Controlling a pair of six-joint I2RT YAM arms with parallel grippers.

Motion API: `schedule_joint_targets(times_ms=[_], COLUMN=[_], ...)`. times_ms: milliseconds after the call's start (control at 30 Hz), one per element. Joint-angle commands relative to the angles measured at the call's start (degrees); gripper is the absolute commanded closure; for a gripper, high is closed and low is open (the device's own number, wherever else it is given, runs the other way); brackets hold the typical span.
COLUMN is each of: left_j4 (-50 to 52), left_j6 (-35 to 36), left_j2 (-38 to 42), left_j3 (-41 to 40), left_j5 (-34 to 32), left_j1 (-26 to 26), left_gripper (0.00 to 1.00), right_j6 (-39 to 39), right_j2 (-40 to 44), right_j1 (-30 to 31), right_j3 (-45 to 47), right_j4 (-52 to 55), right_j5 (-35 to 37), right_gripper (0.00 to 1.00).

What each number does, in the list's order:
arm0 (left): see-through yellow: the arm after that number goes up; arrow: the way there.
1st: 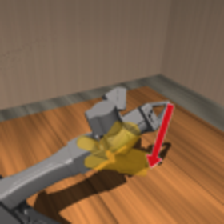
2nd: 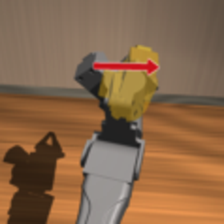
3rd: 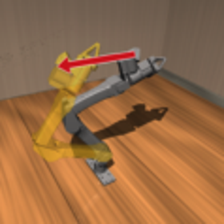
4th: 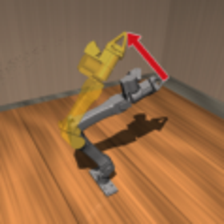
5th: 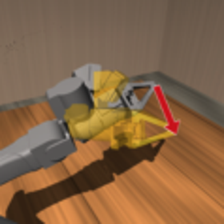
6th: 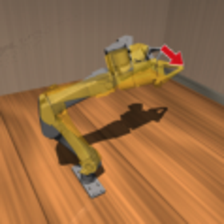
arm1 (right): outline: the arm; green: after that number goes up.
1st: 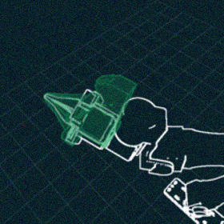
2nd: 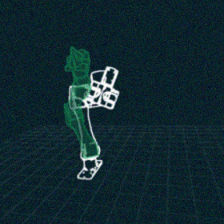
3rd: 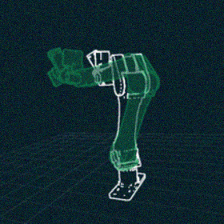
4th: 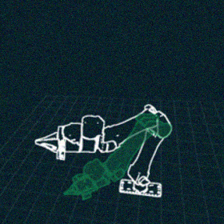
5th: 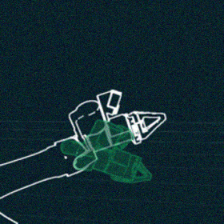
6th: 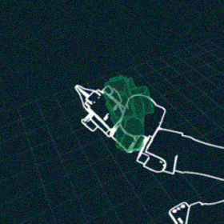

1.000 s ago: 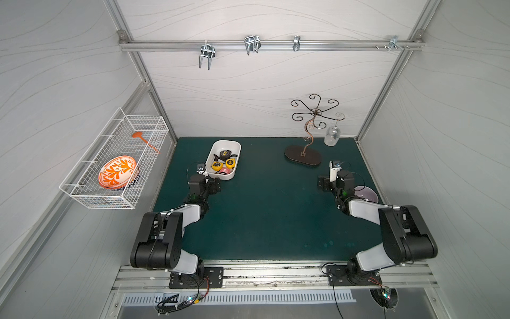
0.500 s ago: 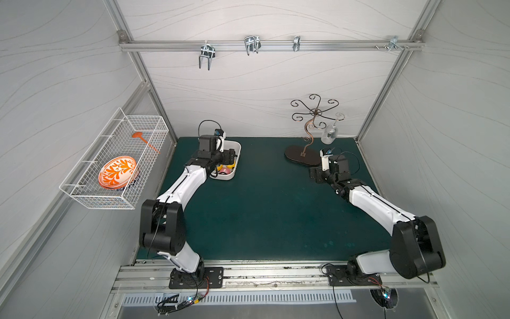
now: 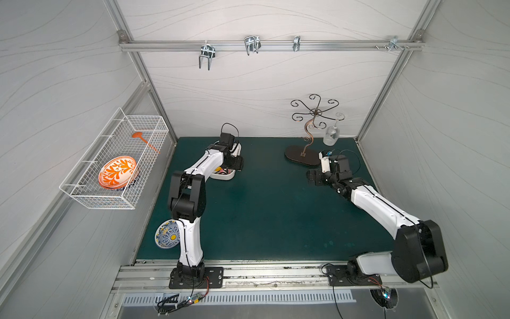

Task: Take the tape measure out of the storage box
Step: Move the storage box to the center of the board.

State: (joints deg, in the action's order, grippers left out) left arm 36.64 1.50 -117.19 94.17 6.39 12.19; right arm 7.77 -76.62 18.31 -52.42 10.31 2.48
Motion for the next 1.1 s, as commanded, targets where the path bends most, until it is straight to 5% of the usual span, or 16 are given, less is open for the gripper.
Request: schedule_joint_targets(times_ms=[0, 300, 767, 1067], left_j4=[1.41, 2.82, 3.31, 3.36], left_j6=[-0.16, -0.87, -2.27, -5.01], left_j2=[-1.53, -3.65, 0.18, 2.76], left_j3=[2.77, 2.61, -2.58, -6.61], left_j5=[-1.71, -1.11, -2.26, -2.57], left_j1=[0.45, 1.60, 5.90, 12.44], left_gripper=[0.35, 0.42, 0.77, 0.81], right_j6=[0.73, 0.78, 1.39, 1.94], right_j2=[2.10, 3.59, 5.64, 7.05], right_j1=[0.24, -0.73, -1.43, -1.61], right_j3=[0.86, 1.93, 3.64, 3.73], right_j4=[1.52, 1.55, 1.60, 2.69], right_j5=[-0.41, -0.43, -0.81, -1.06], right_gripper=[0.01, 0.01, 0.01, 0.01])
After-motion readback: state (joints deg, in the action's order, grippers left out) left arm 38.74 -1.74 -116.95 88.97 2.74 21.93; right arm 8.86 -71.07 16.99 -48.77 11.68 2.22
